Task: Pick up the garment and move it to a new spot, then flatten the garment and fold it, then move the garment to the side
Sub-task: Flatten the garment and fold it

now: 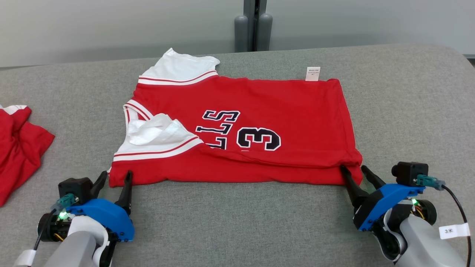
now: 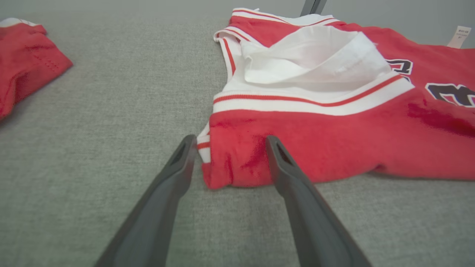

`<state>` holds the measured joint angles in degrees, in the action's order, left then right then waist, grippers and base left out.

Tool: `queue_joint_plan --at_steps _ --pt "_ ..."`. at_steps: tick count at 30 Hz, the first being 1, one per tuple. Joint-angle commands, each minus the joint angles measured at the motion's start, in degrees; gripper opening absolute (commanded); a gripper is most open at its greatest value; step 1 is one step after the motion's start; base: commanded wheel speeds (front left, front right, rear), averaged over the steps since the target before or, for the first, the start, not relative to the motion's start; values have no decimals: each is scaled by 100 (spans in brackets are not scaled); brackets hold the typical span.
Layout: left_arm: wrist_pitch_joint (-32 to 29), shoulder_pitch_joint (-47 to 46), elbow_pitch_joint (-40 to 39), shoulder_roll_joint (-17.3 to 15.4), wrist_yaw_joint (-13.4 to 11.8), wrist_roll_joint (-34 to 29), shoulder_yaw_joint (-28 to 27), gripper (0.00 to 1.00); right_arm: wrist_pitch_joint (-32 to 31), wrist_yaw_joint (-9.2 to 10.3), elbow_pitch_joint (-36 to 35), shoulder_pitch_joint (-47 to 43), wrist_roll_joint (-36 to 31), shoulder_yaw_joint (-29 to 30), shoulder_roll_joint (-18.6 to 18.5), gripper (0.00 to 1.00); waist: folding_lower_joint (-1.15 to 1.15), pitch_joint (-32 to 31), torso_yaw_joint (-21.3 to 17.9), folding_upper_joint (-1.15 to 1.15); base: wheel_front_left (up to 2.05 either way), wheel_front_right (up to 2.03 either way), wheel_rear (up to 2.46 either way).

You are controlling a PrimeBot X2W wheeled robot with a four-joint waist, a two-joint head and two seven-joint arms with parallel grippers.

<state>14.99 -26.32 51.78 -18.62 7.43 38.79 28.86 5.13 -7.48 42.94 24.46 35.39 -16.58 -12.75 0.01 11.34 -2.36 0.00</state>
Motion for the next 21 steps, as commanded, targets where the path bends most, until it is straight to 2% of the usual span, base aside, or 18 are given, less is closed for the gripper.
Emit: queue_joint_plan --at_steps 1,8,9,10,11,12,13,21 --pt "25 -101 69 25 6 18 52 100 25 -3 67 104 -13 -40 26 100 -1 26 8 0 0 0 0" --pt "18 -300 430 185 6 305 353 100 143 -3 457 308 87 -292 171 100 -1 96 36 0 0 0 0" --pt "12 -317 459 191 6 349 403 100 144 -3 492 328 104 -328 192 73 -1 97 36 0 0 0 0" --pt "7 -328 477 206 6 394 448 77 165 -3 520 341 124 -366 201 38 -1 101 35 0 0 0 0" --pt "6 -329 485 243 6 466 477 45 189 -3 549 350 159 -405 205 9 -1 103 35 0 0 0 0" --pt "6 -333 483 262 6 535 495 14 204 -3 571 363 188 -439 206 0 -1 101 37 0 0 0 0" --pt "6 -338 471 262 6 602 518 0 244 -3 589 381 227 -466 205 0 -1 100 38 0 0 0 0" --pt "14 -119 -134 142 5 704 351 0 584 -3 649 284 584 -628 119 0 -1 -162 106 0 0 0 0"
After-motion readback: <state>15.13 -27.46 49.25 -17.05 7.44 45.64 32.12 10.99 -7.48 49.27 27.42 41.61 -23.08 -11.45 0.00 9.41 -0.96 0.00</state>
